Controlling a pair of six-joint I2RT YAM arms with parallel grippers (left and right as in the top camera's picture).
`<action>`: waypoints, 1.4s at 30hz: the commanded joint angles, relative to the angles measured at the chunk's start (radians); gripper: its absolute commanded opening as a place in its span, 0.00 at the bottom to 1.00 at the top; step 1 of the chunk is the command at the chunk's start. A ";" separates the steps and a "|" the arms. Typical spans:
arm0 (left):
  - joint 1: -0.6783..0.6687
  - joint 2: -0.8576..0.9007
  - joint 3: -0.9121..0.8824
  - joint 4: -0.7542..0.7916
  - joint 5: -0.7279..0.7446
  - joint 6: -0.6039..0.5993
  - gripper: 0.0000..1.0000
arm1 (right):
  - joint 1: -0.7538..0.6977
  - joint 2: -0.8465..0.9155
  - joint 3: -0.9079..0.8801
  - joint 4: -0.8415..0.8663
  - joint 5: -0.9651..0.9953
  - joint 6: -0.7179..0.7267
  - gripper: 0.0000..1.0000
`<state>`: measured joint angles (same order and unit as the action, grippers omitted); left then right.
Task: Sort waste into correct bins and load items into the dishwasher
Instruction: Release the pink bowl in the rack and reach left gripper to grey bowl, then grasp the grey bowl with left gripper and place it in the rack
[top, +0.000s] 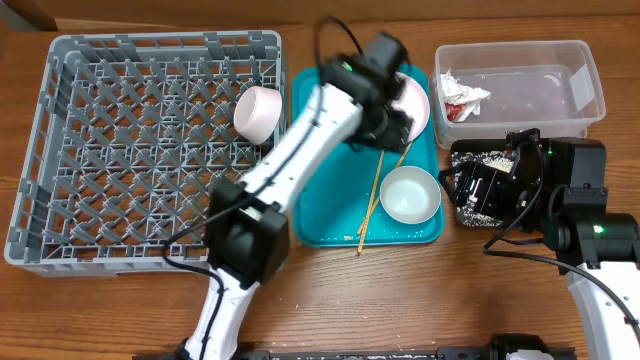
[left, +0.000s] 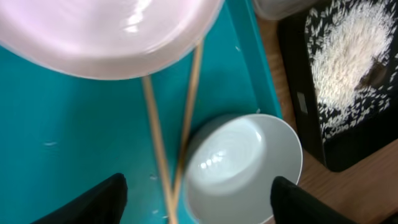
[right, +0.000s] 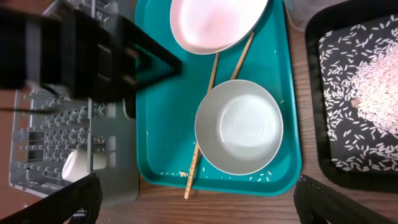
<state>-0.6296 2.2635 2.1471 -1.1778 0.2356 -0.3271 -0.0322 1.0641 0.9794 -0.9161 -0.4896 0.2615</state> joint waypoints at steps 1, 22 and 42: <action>-0.047 0.006 -0.080 0.068 -0.045 -0.132 0.68 | -0.003 -0.007 0.003 0.005 0.003 -0.004 1.00; -0.091 0.006 -0.278 0.207 -0.194 -0.141 0.28 | -0.003 -0.007 0.003 0.005 0.003 -0.004 1.00; -0.033 -0.129 0.079 -0.139 -0.217 -0.034 0.04 | -0.003 -0.007 0.003 0.005 0.003 -0.004 1.00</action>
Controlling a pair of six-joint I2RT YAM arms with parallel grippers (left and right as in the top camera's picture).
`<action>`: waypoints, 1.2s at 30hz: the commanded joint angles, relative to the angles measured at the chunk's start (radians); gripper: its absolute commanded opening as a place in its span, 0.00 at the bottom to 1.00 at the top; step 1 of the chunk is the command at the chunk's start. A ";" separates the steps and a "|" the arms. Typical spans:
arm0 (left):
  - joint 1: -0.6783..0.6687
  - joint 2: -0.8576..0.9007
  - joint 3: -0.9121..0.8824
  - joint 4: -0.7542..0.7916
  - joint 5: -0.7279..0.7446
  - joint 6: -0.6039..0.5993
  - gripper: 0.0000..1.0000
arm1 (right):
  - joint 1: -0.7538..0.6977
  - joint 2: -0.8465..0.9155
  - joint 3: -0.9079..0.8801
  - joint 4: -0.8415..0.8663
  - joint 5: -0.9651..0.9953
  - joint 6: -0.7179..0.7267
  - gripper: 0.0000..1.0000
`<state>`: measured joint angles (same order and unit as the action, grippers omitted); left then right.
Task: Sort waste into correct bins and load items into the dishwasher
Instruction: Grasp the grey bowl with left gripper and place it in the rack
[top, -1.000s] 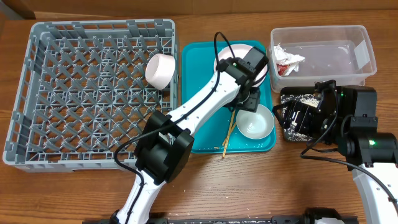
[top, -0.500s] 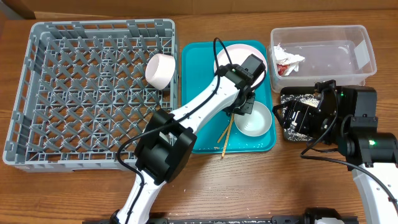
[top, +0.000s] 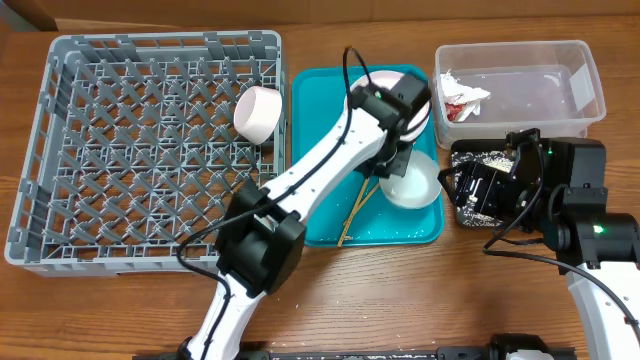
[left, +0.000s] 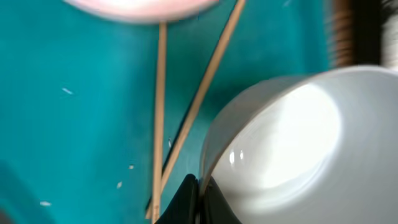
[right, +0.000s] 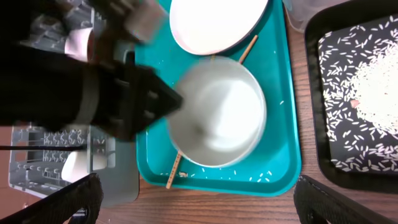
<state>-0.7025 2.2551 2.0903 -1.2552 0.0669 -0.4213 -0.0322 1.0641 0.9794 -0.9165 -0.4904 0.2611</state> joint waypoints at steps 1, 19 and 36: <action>0.054 -0.143 0.164 -0.087 -0.076 0.069 0.04 | -0.003 -0.007 0.003 0.005 0.004 -0.003 1.00; 0.363 -0.318 0.201 -0.435 -0.820 -0.095 0.04 | -0.003 -0.007 0.003 0.005 0.004 -0.003 1.00; 0.345 -0.460 0.130 -0.435 -0.757 -0.071 0.04 | -0.003 -0.005 0.003 0.005 0.004 -0.003 1.00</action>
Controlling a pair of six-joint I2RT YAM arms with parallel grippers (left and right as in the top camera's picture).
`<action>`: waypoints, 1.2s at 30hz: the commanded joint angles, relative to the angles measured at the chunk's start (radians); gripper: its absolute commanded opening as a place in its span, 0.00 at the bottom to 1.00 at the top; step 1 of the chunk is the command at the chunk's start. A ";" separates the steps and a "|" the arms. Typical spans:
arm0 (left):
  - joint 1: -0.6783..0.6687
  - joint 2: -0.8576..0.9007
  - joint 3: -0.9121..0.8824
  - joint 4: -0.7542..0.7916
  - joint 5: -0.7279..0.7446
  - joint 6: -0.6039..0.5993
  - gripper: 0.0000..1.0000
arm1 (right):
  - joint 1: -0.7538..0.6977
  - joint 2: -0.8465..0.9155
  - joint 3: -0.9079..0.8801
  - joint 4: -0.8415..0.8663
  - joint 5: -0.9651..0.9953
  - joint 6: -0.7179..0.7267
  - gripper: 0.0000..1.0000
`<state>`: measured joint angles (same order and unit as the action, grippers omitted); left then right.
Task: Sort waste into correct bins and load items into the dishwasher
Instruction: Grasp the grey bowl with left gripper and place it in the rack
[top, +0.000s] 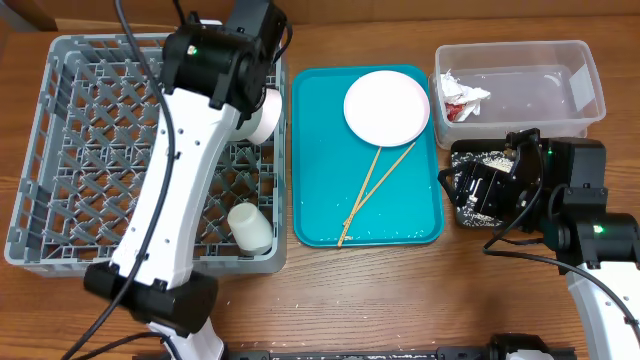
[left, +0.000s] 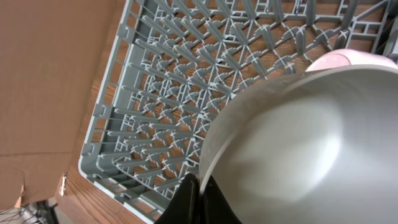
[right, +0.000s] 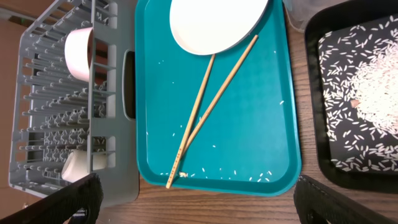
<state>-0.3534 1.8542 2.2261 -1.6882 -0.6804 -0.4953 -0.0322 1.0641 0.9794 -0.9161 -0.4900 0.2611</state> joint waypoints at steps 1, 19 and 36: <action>-0.004 -0.064 -0.006 -0.002 -0.034 0.006 0.04 | -0.003 -0.005 0.003 0.005 0.004 -0.003 1.00; 0.100 0.024 -0.048 0.467 -0.402 0.058 0.04 | -0.003 -0.005 0.003 0.005 0.004 -0.003 1.00; 0.140 0.419 -0.048 0.935 -0.629 0.454 0.04 | -0.003 -0.005 0.003 0.005 0.004 -0.003 1.00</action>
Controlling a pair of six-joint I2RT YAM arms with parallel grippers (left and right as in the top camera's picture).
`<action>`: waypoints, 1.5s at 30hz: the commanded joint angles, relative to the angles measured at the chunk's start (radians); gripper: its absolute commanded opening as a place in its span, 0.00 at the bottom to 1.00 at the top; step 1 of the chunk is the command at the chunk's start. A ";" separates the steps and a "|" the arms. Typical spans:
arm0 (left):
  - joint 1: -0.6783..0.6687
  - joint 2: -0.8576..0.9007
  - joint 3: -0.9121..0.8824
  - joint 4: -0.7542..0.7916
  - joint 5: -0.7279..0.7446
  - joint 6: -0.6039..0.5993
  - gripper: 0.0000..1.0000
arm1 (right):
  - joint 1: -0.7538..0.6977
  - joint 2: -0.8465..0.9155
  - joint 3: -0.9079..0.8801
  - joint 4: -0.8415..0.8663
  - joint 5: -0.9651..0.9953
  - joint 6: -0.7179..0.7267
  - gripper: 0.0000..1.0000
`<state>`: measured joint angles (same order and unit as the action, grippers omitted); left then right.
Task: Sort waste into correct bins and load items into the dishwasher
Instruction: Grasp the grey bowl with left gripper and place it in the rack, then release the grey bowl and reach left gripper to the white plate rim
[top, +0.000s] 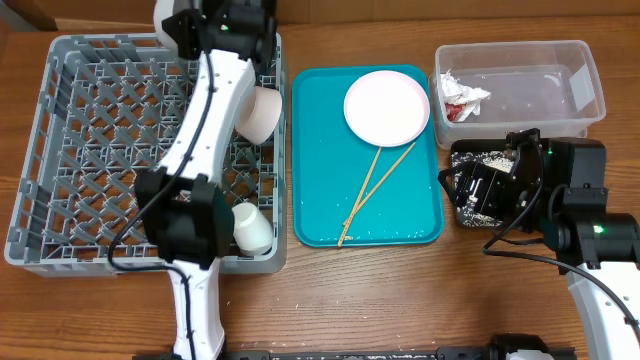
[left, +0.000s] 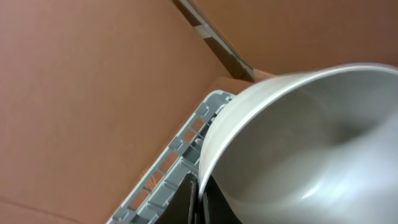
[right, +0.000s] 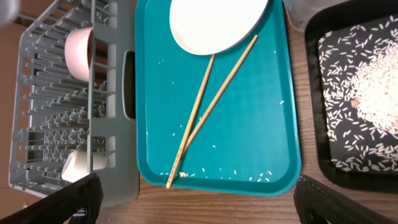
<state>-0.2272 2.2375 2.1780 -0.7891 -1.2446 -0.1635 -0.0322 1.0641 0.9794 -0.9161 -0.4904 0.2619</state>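
My left gripper (left: 200, 198) is shut on the rim of the white bowl (left: 298, 149), which fills the right of the left wrist view. In the overhead view the bowl (top: 172, 15) is held over the far edge of the grey dish rack (top: 90, 150). A pink cup (top: 258, 112) and a white cup (top: 250, 228) lie in the rack. On the teal tray (right: 267, 124) sit a pale plate (right: 217, 22) and two chopsticks (right: 208, 106). My right gripper (right: 198, 202) is open above the tray's near edge, holding nothing.
A clear bin (top: 520, 80) with crumpled waste stands at the back right. A black tray (right: 360, 93) scattered with rice lies right of the teal tray, under the right arm (top: 560, 200). Brown cardboard (left: 93, 74) rises behind the rack.
My left gripper, still holding the white bowl, has moved from above the rack's far right part, by the pink cup, to the rack's far edge. The right arm has not moved.
My left gripper was open over the white bowl on the teal tray. Then it was shut on the bowl's rim, the bowl tilted on the tray. Then the bowl had left the tray and was over the rack, and now it is at the rack's far edge.
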 joint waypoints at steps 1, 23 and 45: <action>0.015 0.052 0.000 0.048 -0.064 0.158 0.04 | -0.003 -0.005 0.003 0.005 0.004 -0.004 1.00; 0.008 0.197 0.000 0.133 0.019 0.187 0.04 | -0.003 -0.005 0.003 0.005 0.004 -0.004 1.00; -0.135 0.217 0.000 -0.005 0.014 0.265 0.43 | -0.003 -0.005 0.003 0.005 0.004 -0.004 1.00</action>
<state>-0.3286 2.4329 2.1788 -0.7734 -1.2499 0.0891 -0.0322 1.0641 0.9794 -0.9169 -0.4900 0.2615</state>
